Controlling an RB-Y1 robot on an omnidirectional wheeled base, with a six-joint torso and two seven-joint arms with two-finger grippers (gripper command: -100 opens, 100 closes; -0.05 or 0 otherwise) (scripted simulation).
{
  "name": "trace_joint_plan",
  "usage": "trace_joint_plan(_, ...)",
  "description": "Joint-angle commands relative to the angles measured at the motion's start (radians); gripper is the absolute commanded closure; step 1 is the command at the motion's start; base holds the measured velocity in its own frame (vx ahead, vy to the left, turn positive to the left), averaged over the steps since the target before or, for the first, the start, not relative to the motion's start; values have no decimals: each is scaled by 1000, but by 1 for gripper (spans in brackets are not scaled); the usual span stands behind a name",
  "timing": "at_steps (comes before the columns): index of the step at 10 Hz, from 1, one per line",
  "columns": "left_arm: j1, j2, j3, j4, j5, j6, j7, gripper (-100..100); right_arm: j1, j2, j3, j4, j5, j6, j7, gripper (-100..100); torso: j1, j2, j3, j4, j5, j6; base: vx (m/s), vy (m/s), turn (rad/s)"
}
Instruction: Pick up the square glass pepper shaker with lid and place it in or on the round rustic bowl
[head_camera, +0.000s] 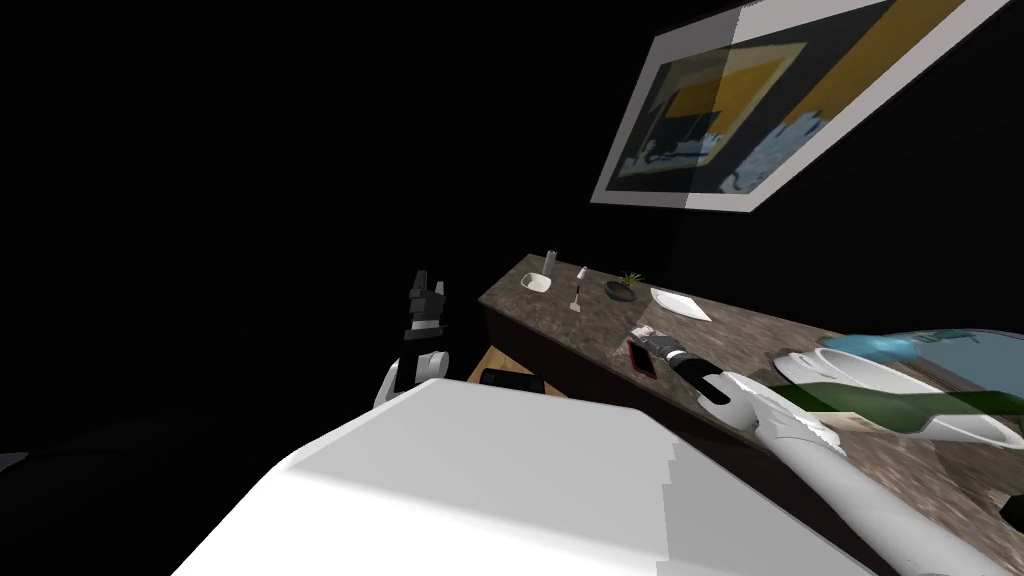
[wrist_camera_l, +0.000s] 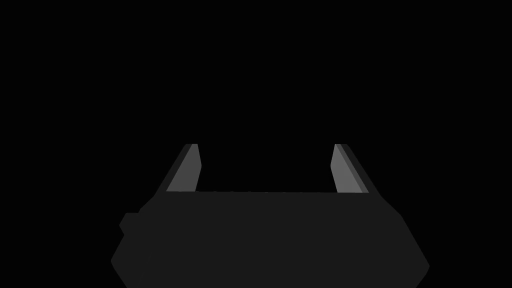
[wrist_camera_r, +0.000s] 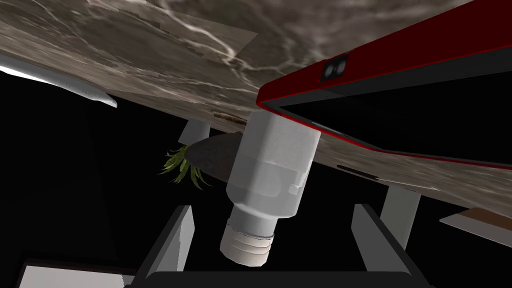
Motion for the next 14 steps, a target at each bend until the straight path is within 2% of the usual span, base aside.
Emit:
trace_joint_plan(1,0,0,0,0,0,0,0,0,0,0,0,0,0,0,0,0,0,0,0,0,0,0,12,-1,-1)
trace_joint_plan(2,0,0,0,0,0,0,0,0,-13,29,-2,12,6,10,17,-100,0,3,2,1,0,0,55,-36,78)
trace_joint_plan(3,0,0,0,0,0,0,0,0,-4,16,-1,0,3,8,7,-100,-2,2,1,1,0,0,16,-13,24)
trace_joint_plan(4,0,0,0,0,0,0,0,0,-4,18,-1,0,4,11,9,100,-1,4,2,1,0,0,-1,-1,-11)
trace_joint_plan(8,0,0,0,0,0,0,0,0,-6,17,-3,0,2,10,6,100,1,4,2,0,-1,-1,0,0,0)
trace_joint_plan(9,0,0,0,0,0,0,0,0,-6,17,-3,0,2,11,6,0,0,4,2,-1,-1,-1,0,0,0)
trace_joint_plan(10,0,0,0,0,0,0,0,0,-6,17,-3,0,2,11,6,100,0,4,2,-1,-1,-1,0,0,0)
trace_joint_plan(11,0,0,0,0,0,0,0,0,-6,16,-3,0,2,11,7,0,0,4,2,-1,-1,-1,0,0,0)
trace_joint_plan(12,0,0,0,0,0,0,0,0,-1,9,-20,16,3,3,11,100,0,4,1,-1,-1,-1,-119,8,13)
trace_joint_plan(14,-1,0,0,0,0,0,0,0,0,-1,-44,37,6,-10,19,100,0,17,8,0,-2,4,-202,27,27)
